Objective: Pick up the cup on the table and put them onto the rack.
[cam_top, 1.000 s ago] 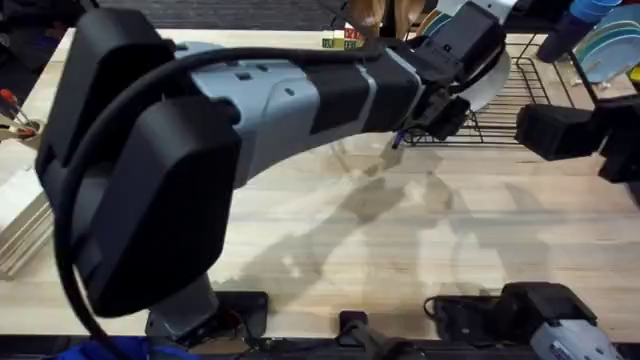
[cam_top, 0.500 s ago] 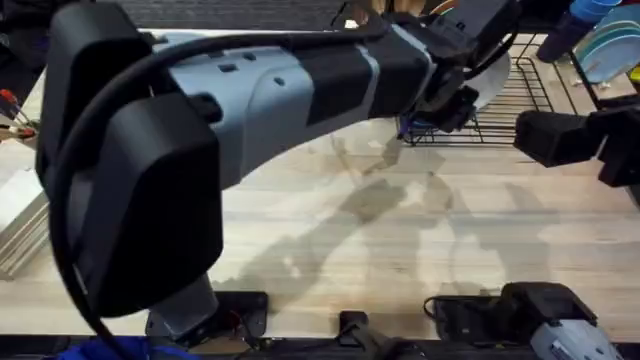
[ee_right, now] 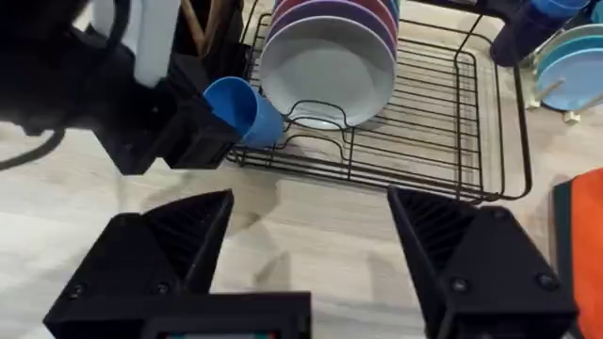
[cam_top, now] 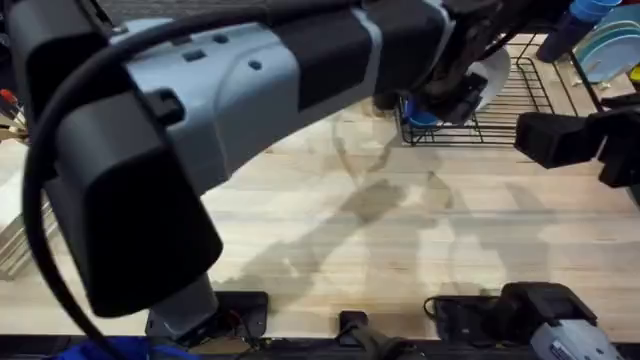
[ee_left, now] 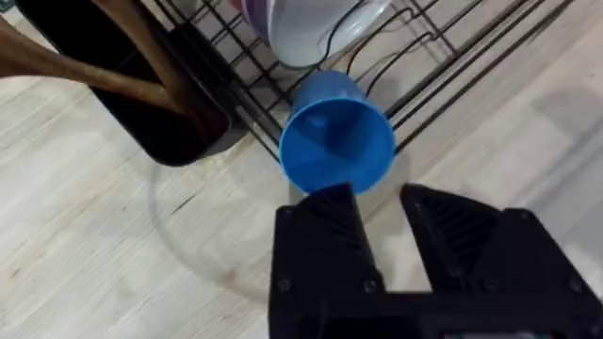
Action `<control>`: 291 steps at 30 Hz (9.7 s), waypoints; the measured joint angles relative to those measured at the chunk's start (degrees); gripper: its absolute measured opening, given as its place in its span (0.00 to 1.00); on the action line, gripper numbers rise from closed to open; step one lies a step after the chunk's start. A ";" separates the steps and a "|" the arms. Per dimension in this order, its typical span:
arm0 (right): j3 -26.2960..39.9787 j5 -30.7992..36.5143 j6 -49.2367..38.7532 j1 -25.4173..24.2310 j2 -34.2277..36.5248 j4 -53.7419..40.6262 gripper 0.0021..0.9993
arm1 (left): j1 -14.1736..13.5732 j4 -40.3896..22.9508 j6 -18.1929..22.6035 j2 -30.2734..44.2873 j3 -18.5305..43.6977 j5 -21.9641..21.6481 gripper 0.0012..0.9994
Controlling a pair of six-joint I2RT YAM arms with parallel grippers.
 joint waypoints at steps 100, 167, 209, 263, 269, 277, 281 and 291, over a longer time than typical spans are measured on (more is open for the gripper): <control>0.00 0.02 -0.04 0.00 -0.02 3.50 1.00 | 69.11 -27.00 -2.52 -1.94 11.91 -7.34 0.99; 0.00 0.02 -0.29 0.00 0.00 3.52 1.00 | 69.42 -25.51 -1.92 13.86 12.35 -7.99 0.04; 0.00 0.42 -11.13 0.00 -0.02 9.18 1.00 | 48.28 -31.57 3.91 -8.04 12.52 -7.47 0.04; 0.00 0.42 -10.71 0.00 -0.02 9.18 1.00 | 19.14 -14.62 13.03 -28.35 -6.34 4.97 0.04; 0.00 0.41 -10.71 0.00 0.00 9.18 1.00 | 13.70 -11.24 13.35 -27.22 -6.36 6.04 0.04; 0.00 0.40 -10.71 0.00 0.00 8.96 1.00 | 7.99 -7.08 13.37 -21.27 -6.36 6.04 0.04; 0.00 0.42 -10.69 0.00 -0.02 8.85 1.00 | 4.85 -4.24 13.38 -17.55 -6.37 6.06 0.04; 0.00 0.42 -10.71 0.00 -0.02 8.77 1.00 | -0.91 0.13 13.33 -12.99 -6.43 6.24 0.04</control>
